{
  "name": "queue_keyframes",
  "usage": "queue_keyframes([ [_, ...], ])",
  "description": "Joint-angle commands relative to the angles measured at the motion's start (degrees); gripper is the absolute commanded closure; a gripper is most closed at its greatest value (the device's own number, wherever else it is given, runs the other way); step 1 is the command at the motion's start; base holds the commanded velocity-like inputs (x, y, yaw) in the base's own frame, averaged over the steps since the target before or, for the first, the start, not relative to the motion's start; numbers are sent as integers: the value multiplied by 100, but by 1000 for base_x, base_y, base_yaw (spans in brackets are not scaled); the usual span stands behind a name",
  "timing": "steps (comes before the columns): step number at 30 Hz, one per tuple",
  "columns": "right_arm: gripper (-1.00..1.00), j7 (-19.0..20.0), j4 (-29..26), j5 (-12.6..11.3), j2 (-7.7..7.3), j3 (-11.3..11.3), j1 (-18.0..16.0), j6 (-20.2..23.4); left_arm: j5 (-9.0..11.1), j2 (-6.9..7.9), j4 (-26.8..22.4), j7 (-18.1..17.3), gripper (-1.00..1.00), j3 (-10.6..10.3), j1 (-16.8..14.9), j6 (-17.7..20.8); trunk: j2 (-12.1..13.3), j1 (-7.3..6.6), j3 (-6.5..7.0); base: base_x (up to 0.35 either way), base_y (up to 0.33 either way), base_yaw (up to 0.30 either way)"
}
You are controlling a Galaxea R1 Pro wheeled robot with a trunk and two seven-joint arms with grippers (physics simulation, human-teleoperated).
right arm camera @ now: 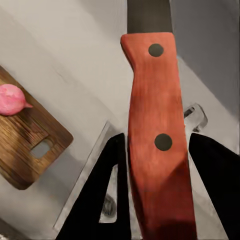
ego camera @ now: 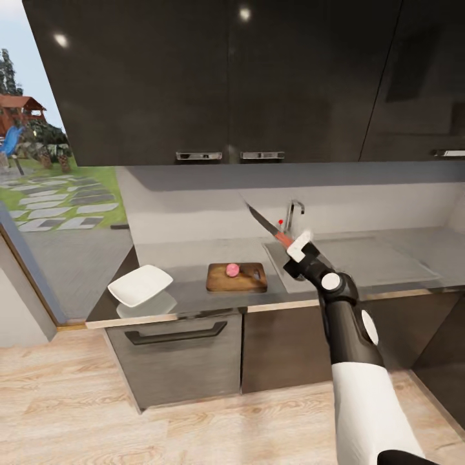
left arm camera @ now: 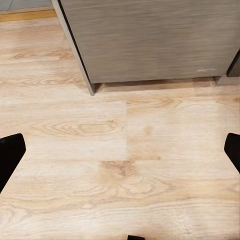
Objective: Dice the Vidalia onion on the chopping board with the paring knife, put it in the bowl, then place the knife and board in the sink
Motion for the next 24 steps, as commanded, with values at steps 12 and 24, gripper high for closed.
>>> queue_keyframes([
  [12,100,-1172,-93,295,7,4,566,-57,29,3,-10,41,-100,-31,-1,-9,-13,4,-11,9,0,0],
  [24,100,-1190,-42,277,7,4,833,-45,29,2,-10,41,-100,-33,-1,-9,-13,4,-77,211,-133,77],
])
